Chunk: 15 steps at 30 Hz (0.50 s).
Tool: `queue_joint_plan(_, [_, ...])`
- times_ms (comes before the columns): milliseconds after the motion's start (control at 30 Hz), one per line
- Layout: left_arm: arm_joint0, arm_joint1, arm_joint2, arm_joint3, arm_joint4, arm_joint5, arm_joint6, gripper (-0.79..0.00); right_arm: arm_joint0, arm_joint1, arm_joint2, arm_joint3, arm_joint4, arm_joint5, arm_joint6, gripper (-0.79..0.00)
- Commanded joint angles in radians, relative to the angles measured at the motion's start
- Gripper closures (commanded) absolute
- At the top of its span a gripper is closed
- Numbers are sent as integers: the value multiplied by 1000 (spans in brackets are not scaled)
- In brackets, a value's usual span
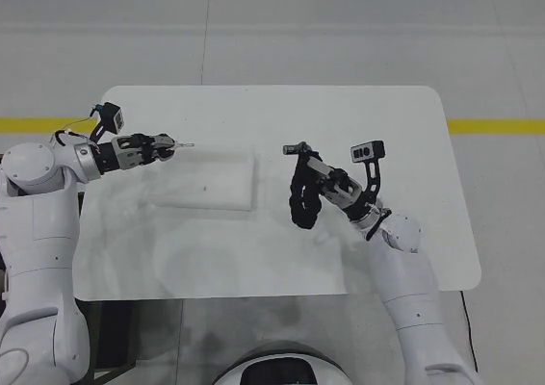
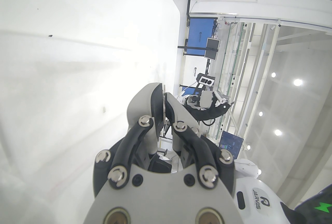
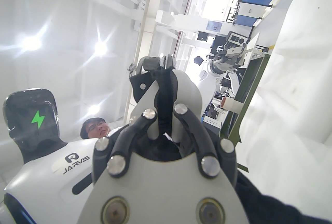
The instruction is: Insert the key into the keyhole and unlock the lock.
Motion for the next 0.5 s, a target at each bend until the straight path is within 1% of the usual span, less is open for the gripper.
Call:
queue_joint_plan(0, [103,-9,13,-126,-87,3,108,0,-65,5,-10,-70,-133,2,-54,0])
queue_joint_plan(100, [173,-24,64,-260,-160,-33,203,0,-71,5,-52,-88,-188,6,-105,0])
queue_joint_plan(233, [231,-38,129,-374,-230,-72,270,0,-54,4,-95,-67,-228,-17,-155,0])
queue_joint_plan(300, [250,-40,152,-408,-221,-101,273,0,-44,5,-107,-57,-239,-29,-171,0])
queue_joint_plan(467, [256,-39,154,-413,-218,-105,277,0,-37,7,-110,-54,-253,-35,-166,0])
